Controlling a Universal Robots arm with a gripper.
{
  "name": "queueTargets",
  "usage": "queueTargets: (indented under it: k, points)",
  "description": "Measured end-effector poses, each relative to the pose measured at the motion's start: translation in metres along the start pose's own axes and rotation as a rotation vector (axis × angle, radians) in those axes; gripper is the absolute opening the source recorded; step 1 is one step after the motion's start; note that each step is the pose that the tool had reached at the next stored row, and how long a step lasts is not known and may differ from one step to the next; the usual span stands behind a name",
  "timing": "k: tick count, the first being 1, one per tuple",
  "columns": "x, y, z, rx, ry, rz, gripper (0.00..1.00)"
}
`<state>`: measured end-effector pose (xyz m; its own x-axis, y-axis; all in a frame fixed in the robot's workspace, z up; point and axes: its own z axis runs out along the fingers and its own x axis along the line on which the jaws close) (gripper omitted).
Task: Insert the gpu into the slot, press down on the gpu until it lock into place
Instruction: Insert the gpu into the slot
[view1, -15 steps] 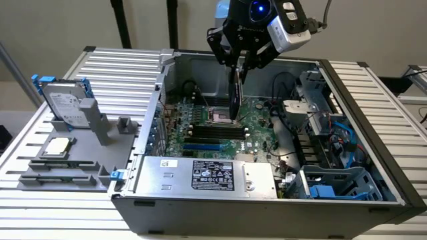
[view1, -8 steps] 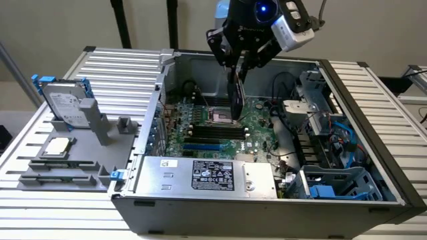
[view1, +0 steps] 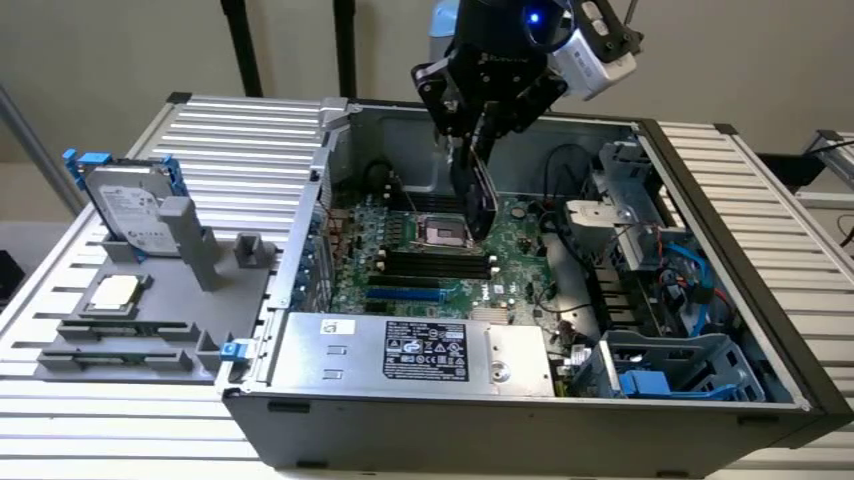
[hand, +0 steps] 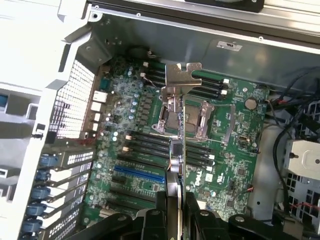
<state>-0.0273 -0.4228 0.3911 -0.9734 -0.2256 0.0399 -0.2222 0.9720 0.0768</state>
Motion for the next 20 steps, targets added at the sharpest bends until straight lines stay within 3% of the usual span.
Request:
queueTargets:
  k: [20]
  points:
    - [0.0000,0.0000,0.0000,0.0148,0.0275,-0.363,0.26]
